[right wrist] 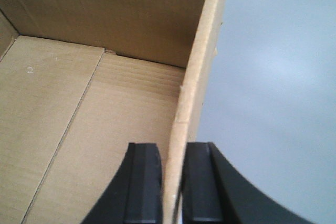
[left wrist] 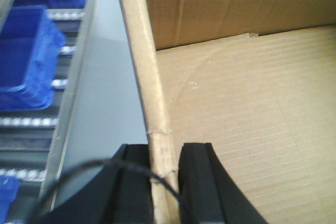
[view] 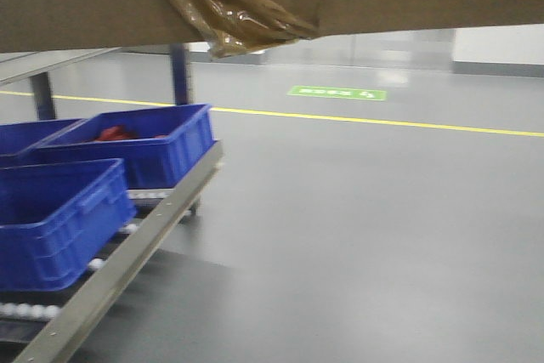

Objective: Grab carton from right shelf to conveyor
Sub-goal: 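Hold the carton in both grippers while driving toward the red conveyor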

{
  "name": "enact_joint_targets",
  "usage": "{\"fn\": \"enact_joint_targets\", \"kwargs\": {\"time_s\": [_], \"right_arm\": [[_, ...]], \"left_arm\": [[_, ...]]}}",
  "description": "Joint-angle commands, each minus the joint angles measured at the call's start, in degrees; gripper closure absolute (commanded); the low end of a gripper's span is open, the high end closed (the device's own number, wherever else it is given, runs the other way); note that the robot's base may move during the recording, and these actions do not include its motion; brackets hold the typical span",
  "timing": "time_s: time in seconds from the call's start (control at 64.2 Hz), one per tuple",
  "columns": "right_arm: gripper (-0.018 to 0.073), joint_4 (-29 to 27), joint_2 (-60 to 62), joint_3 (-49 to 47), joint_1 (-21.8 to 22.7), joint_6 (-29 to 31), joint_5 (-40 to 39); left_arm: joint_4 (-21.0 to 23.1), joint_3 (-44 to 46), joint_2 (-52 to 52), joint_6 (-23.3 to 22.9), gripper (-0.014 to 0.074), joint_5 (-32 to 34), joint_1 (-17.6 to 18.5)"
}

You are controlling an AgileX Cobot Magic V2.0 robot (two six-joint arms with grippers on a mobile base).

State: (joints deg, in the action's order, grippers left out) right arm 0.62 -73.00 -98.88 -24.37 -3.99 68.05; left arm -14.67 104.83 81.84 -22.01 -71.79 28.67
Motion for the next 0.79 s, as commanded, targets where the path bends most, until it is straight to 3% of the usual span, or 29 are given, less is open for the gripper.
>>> {"fn": "enact_joint_targets", "kwargs": {"time_s": [0.0,0.779], "right_arm": [[0.0624,-0.62,0.64,-0.34,-0.13,1.31,-3.33],[0.0624,-0.62,0.64,-0.34,-0.13,1.31,-3.33]], "left_arm": [[1.5,0.21,-0.82,0.58,0.0613,1.82,0.63],[1.5,0.21,-0.82,0.58,0.0613,1.82,0.63]]}}
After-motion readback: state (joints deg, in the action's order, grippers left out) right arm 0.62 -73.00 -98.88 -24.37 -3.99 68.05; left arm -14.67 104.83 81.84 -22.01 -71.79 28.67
